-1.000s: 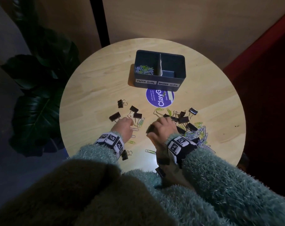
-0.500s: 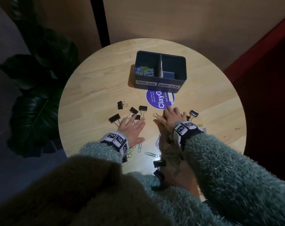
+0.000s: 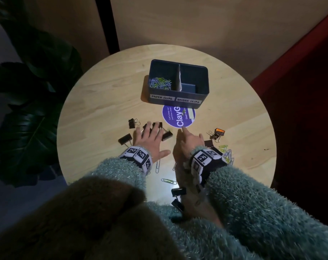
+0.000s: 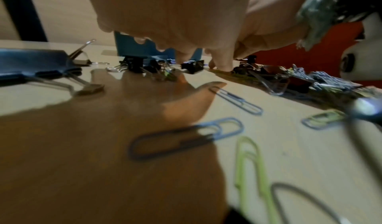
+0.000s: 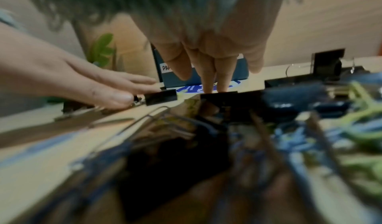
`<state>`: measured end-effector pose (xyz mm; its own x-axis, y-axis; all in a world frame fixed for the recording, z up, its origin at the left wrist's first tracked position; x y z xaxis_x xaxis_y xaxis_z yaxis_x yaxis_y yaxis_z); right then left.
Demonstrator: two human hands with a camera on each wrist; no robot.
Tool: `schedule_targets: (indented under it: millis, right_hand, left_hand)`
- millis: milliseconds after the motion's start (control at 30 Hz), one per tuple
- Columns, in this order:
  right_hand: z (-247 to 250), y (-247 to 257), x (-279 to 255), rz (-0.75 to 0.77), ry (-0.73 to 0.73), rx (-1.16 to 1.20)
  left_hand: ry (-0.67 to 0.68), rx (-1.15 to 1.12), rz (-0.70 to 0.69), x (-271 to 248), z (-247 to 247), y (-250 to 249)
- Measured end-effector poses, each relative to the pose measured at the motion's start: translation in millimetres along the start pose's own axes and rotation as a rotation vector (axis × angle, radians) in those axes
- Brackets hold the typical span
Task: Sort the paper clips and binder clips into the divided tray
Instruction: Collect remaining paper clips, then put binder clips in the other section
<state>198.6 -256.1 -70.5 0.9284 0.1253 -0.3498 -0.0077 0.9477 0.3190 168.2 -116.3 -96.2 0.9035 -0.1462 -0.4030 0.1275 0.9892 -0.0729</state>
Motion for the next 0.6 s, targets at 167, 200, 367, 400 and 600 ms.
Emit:
schedule_targets:
  millis: [167, 200, 367, 400, 600]
  right_hand:
    - [19, -8, 35, -0.026, -0.04, 0.046]
    - [21, -7, 48, -0.014, -0.034, 0.026]
    - [18, 7, 100, 0.074, 0.162, -0.262]
    - [15, 9, 103, 0.072, 0.178, -0.27]
    - [-12, 12, 55, 0.092, 0.177, -0.331]
  left_hand:
    - [-0.151, -0.167, 0.076, -7, 10, 12]
    - [-0.163, -0.195, 0.066, -12, 10, 12]
    - [-0.206, -0.249, 0.071, -36, 4, 19]
    - [-0.209, -0.247, 0.072, -36, 5, 19]
    - [-0.195, -0.252, 0.025, 0, 30, 15]
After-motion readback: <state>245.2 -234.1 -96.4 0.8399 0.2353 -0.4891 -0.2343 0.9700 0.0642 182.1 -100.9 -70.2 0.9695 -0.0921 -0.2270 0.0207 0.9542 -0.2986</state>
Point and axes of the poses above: each hand's wrist, its own x-axis towards the middle knuckle, its own z-axis out of the back of the hand, y = z × x, the point moved 5 cm from there along x, towards the middle knuckle, and after that the axes turned 7 degrees about -y, right-handed, at the moved point
